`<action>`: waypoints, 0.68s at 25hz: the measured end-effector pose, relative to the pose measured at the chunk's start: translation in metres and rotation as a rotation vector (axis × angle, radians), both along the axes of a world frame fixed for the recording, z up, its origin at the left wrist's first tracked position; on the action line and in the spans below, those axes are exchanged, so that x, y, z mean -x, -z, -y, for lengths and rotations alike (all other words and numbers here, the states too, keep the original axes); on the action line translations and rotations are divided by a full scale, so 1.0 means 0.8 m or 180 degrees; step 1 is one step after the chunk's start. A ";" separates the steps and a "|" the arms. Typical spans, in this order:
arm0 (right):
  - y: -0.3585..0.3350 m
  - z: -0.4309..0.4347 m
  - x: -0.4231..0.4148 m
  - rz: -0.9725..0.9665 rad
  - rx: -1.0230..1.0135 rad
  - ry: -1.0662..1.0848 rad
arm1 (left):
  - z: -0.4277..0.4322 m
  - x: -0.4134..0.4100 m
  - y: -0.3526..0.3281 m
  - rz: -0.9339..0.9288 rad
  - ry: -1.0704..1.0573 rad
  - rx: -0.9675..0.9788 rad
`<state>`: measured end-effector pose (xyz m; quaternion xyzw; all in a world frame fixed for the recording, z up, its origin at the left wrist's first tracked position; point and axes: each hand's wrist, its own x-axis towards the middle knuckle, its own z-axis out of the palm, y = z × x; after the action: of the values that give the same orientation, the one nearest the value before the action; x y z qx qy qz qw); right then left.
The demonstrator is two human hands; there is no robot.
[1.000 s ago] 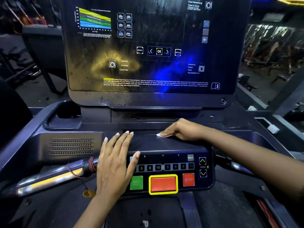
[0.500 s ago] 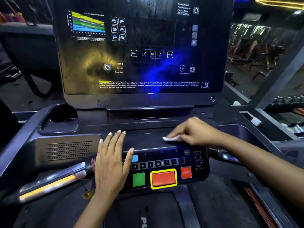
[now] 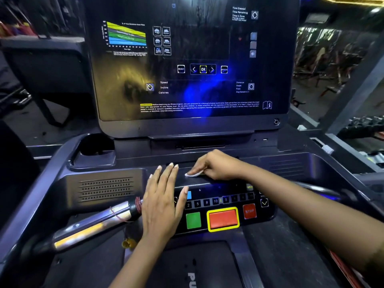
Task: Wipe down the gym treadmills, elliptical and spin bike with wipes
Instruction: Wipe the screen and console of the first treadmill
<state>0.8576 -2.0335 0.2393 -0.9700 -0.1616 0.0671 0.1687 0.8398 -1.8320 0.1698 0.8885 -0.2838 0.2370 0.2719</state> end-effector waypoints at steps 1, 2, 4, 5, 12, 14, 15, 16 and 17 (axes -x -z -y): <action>-0.007 0.000 0.002 0.0156 -0.0122 0.0019 | -0.001 0.001 0.000 0.0001 0.0014 -0.0014; -0.012 0.001 -0.001 0.0547 -0.0214 0.0096 | -0.002 0.001 0.001 0.0001 0.0022 -0.0024; -0.015 -0.006 -0.021 0.1721 -0.0029 -0.0100 | -0.002 0.001 0.000 -0.0006 0.0016 -0.0038; -0.014 -0.016 -0.033 0.2044 0.0242 -0.0478 | -0.002 0.001 0.000 -0.0015 0.0014 -0.0044; 0.027 0.007 -0.093 0.2238 0.2050 -0.2273 | -0.002 0.000 0.002 -0.0015 -0.0014 -0.0090; 0.031 0.040 -0.077 0.2204 0.2209 -0.2263 | -0.002 -0.001 0.003 0.0010 0.0007 -0.0051; 0.033 0.060 -0.066 0.2161 0.2256 -0.2186 | -0.002 0.000 0.004 0.0027 0.0014 -0.0033; 0.033 0.083 -0.054 0.2143 0.2230 -0.2065 | -0.003 0.000 0.005 0.0048 0.0016 -0.0010; 0.033 0.105 -0.041 0.2070 0.2191 -0.1914 | -0.002 0.000 0.005 0.0063 0.0019 0.0016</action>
<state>0.8907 -2.1176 0.2133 -0.8510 -0.4436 -0.1414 -0.2428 0.8395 -1.8301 0.1658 0.8846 -0.2884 0.2456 0.2720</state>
